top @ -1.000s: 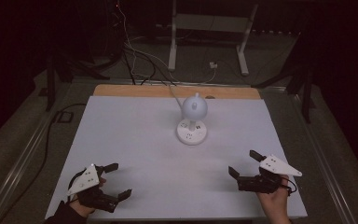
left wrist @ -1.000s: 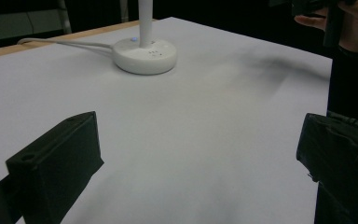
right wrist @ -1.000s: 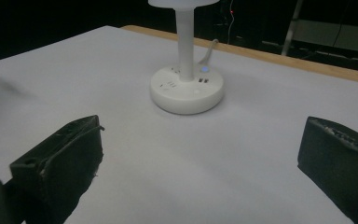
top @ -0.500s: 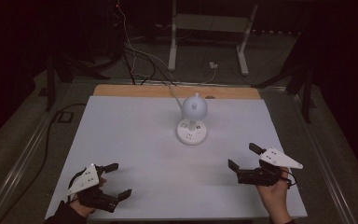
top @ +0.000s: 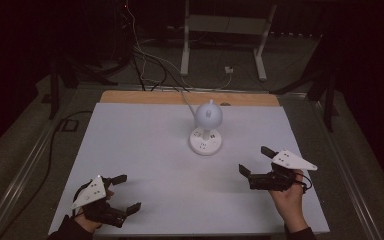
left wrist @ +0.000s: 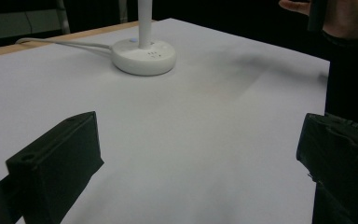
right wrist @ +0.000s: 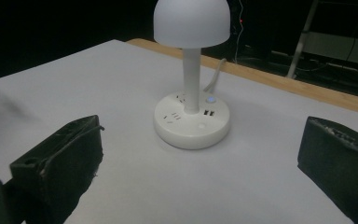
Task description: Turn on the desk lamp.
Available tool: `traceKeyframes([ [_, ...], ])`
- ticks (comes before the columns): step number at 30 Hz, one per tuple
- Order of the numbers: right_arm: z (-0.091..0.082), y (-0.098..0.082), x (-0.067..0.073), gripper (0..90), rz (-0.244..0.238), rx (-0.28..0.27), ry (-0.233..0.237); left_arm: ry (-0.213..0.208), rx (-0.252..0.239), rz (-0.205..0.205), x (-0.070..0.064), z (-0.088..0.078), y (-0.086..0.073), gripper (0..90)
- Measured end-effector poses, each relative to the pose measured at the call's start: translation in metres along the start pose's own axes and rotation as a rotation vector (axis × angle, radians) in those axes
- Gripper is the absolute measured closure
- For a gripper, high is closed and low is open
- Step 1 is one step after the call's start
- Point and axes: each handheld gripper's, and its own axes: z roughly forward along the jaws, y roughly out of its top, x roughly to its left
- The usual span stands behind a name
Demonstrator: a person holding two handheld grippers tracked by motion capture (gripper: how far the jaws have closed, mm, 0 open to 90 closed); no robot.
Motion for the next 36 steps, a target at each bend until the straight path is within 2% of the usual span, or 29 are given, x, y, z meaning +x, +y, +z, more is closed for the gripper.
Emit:
traceKeyframes([
  [3,0.004,0.002,0.0,0.1,-0.005,0.003,0.006,0.002,0.005,0.011,0.0,0.0,0.0,0.4],
  [10,0.015,0.006,0.002,0.1,-0.005,0.01,0.027,0.001,-0.002,0.0,0.0,0.0,0.0,0.4],
  [36,0.056,0.018,0.005,0.1,-0.014,0.04,0.076,-0.005,0.0,0.005,0.0,0.0,0.0,0.4],
])
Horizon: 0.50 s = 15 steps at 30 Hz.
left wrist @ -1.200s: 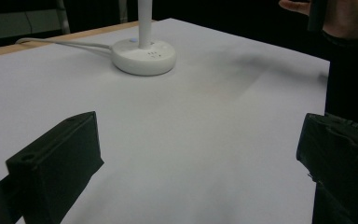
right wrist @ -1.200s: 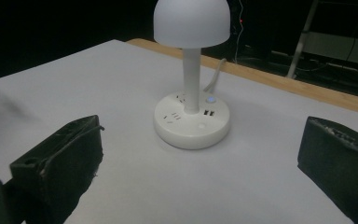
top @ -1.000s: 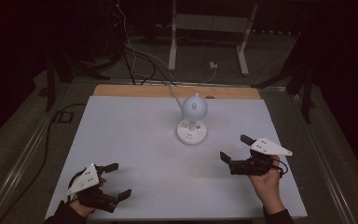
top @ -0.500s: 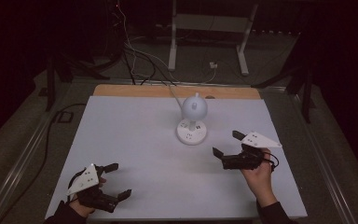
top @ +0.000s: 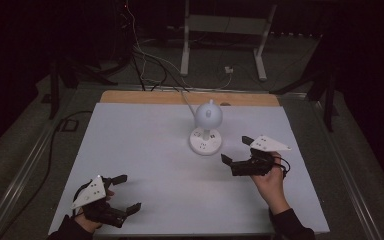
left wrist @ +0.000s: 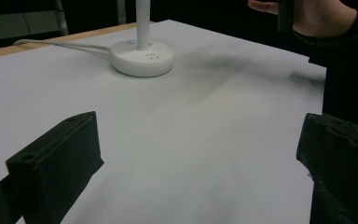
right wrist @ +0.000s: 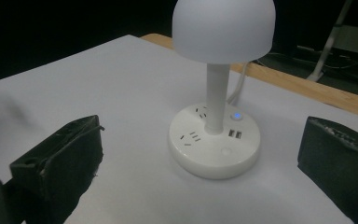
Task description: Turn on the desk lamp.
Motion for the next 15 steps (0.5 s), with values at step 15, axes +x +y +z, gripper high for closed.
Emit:
traceKeyframes([
  [15,0.03,0.004,0.001,0.1,0.006,0.014,0.045,-0.002,-0.003,-0.002,0.0,0.0,0.0,0.4],
])
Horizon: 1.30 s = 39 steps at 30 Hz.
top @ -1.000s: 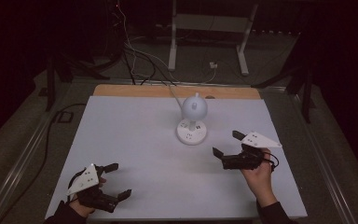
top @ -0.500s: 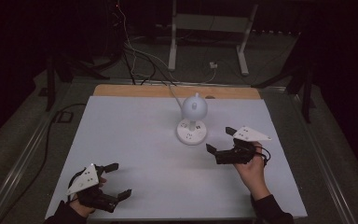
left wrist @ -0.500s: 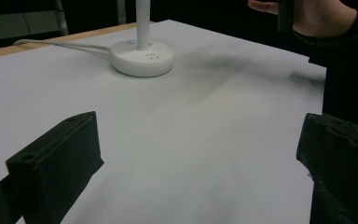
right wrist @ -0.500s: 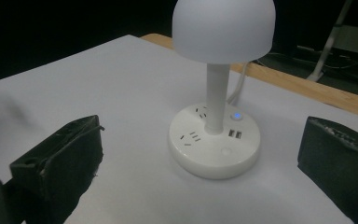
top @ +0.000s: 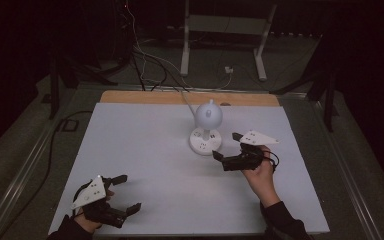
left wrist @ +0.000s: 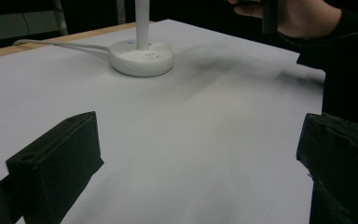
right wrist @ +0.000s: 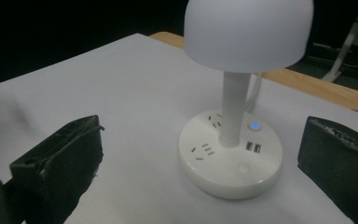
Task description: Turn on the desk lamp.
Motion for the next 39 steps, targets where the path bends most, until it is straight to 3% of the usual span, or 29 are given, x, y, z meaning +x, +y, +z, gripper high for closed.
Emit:
traceKeyframes([
  [17,0.03,-0.006,-0.007,0.1,0.023,0.033,0.012,-0.001,-0.003,-0.003,0.0,0.0,0.0,0.4],
  [25,0.042,-0.007,-0.01,0.1,0.028,0.079,-0.005,-0.003,-0.004,-0.006,0.001,0.0,0.0,0.4],
  [30,0.049,-0.011,-0.015,0.2,0.054,0.11,0.004,-0.002,-0.007,-0.008,0.001,-0.001,0.0,0.4],
  [32,0.051,-0.011,-0.017,0.2,0.086,0.112,0.011,-0.002,-0.002,-0.004,0.001,-0.001,0.0,0.4],
  [36,0.056,-0.013,-0.019,0.5,0.101,0.117,-0.021,-0.002,-0.007,-0.008,0.001,-0.001,0.0,0.4],
  [39,0.058,-0.013,-0.021,7.0,0.117,0.122,-0.041,-0.002,-0.005,-0.004,0.001,-0.001,0.0,0.4],
])
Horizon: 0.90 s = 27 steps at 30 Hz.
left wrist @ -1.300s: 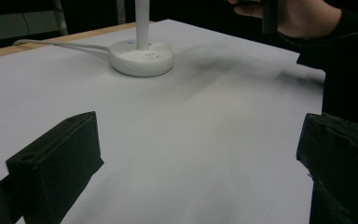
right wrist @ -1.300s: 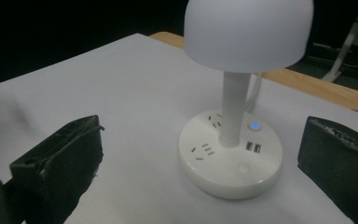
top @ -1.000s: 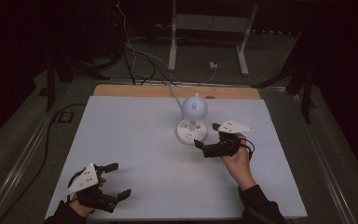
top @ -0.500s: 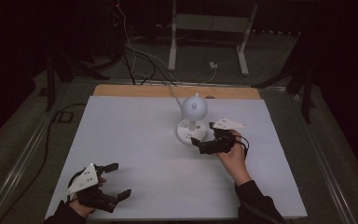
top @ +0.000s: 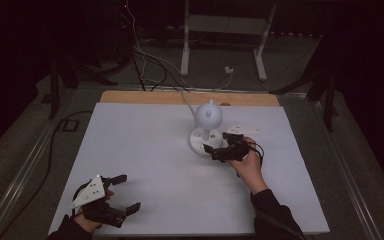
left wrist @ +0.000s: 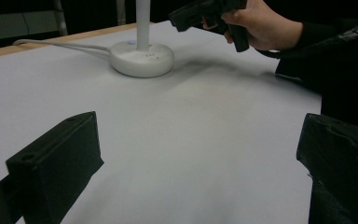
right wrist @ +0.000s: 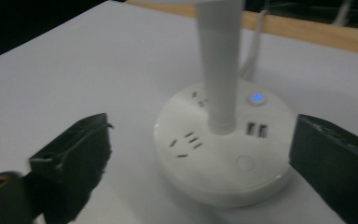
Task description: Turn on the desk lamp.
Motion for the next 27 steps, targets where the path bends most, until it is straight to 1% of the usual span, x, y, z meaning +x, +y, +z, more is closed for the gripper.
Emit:
traceKeyframes([
  [1,0.0,0.001,-0.001,11.3,0.014,0.012,0.006,-0.001,-0.003,-0.003,0.0,0.0,0.0,0.4],
  [2,0.0,0.001,-0.003,15.3,0.026,0.016,-0.004,-0.001,-0.005,-0.005,0.0,0.0,0.0,0.4],
  [3,0.0,0.001,-0.004,16.2,0.032,0.014,-0.008,0.0,-0.002,-0.004,0.0,0.0,0.0,0.4],
  [4,0.0,0.002,-0.005,21.0,0.043,0.019,-0.01,0.0,0.002,-0.001,0.0,0.0,0.0,0.4],
  [5,0.0,0.002,-0.006,25.9,0.048,0.023,-0.022,-0.001,0.002,-0.001,0.0,0.0,0.0,0.4],
  [6,0.0,0.002,-0.007,26.4,0.047,0.024,-0.031,0.0,-0.001,-0.001,0.0,0.0,0.0,0.4],
  [7,0.0,0.002,-0.008,30.7,0.051,0.028,-0.035,0.001,-0.003,-0.004,0.0,0.0,0.0,0.4],
  [8,0.001,0.002,-0.009,36.9,0.055,0.036,-0.047,-0.001,-0.004,-0.006,0.0,0.0,0.0,0.4],
  [10,0.001,0.002,-0.01,41.9,0.054,0.04,-0.061,0.0,0.003,0.0,0.0,0.0,0.0,0.4],
  [11,0.002,0.001,-0.012,47.3,0.059,0.047,-0.064,0.0,0.002,0.0,0.0,0.0,0.0,0.4],
  [12,0.002,0.001,-0.013,50.7,0.058,0.047,-0.075,0.0,-0.002,-0.003,0.0,0.0,0.0,0.4],
  [14,0.003,0.001,-0.014,54.7,0.064,0.047,-0.079,0.0,-0.004,-0.006,0.0,0.0,0.0,0.4],
  [16,0.004,0.0,-0.015,58.5,0.062,0.051,-0.094,0.001,0.004,0.001,0.0,0.0,0.0,0.4],
  [18,0.006,-0.001,-0.016,60.9,0.064,0.062,-0.105,0.001,-0.002,-0.004,0.0,0.0,0.0,0.4],
  [19,0.007,-0.001,-0.017,63.9,0.064,0.064,-0.112,0.001,-0.003,-0.006,0.0,0.0,0.0,0.4],
  [21,0.007,-0.002,-0.017,68.4,0.075,0.062,-0.114,0.0,0.003,-0.001,0.0,0.0,0.0,0.4],
  [22,0.008,-0.002,-0.018,71.4,0.07,0.07,-0.119,0.0,0.003,-0.001,0.0,0.0,0.0,0.4],
  [24,0.01,-0.002,-0.019,74.6,0.064,0.08,-0.128,0.0,-0.003,-0.006,0.001,0.0,0.0,0.4],
  [25,0.011,-0.003,-0.019,77.9,0.065,0.082,-0.129,0.0,-0.004,-0.006,0.001,0.0,0.0,0.4],
  [27,0.012,-0.003,-0.02,80.8,0.074,0.085,-0.13,0.0,0.001,-0.004,0.0,0.0,0.0,0.4],
])
